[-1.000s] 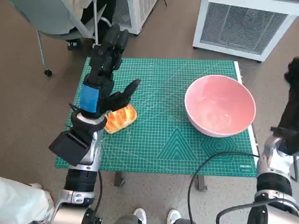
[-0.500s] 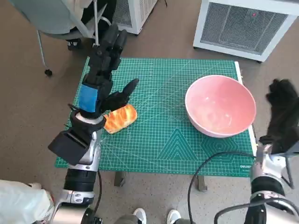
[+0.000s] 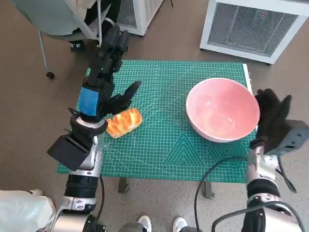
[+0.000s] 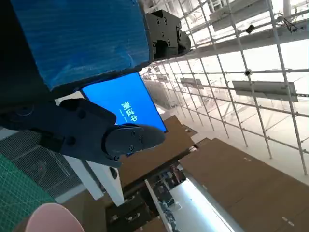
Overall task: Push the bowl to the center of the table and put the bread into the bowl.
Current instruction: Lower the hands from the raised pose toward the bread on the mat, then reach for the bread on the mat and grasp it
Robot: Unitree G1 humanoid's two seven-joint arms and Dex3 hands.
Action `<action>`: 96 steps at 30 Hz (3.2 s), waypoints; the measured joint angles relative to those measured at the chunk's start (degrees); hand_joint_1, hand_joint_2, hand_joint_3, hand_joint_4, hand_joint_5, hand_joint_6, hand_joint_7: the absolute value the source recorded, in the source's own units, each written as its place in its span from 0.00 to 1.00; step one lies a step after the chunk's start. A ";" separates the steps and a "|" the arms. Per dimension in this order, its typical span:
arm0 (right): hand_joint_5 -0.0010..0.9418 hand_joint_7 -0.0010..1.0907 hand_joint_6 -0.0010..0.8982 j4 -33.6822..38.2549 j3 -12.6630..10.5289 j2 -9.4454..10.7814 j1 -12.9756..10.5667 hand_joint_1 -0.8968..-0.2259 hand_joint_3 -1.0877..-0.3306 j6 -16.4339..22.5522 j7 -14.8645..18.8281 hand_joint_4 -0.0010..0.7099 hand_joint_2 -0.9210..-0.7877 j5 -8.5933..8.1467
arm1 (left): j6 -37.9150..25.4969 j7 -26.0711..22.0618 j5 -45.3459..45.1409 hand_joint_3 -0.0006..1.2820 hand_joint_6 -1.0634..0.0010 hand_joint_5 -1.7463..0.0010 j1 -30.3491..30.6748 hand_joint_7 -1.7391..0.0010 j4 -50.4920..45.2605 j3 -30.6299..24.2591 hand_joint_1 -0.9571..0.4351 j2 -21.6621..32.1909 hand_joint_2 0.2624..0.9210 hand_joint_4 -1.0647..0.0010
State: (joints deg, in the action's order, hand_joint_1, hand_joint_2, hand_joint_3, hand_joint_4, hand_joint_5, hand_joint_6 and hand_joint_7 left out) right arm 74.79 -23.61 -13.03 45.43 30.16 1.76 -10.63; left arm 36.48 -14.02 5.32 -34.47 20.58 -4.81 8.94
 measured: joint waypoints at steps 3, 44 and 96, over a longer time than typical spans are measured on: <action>0.03 0.51 0.12 0.22 -0.28 0.97 0.80 0.66 0.33 -1.17 0.00 0.35 0.00 -0.27 | 0.08 0.00 0.00 0.31 0.84 1.00 0.00 0.89 0.04 -0.13 0.41 0.08 1.00 0.82; 0.04 0.58 0.15 1.11 -0.96 10.58 11.26 0.63 0.42 -8.06 -4.78 0.45 0.00 1.22 | -0.18 0.05 0.00 0.29 0.78 1.00 3.97 0.93 -1.92 -1.43 0.39 2.47 1.00 0.81; 0.03 0.75 0.00 -37.38 18.44 6.41 1.18 0.39 0.44 26.38 20.65 0.47 0.00 1.37 | -60.74 -21.62 -29.98 0.00 0.79 1.00 -2.10 1.00 -12.06 19.97 0.60 26.66 0.74 0.93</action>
State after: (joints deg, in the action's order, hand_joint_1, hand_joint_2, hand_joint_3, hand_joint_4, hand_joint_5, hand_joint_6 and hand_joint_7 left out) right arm 37.42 -5.17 -6.62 46.61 56.54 22.41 -9.26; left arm -24.26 -35.64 -24.65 -36.57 8.52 15.16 35.60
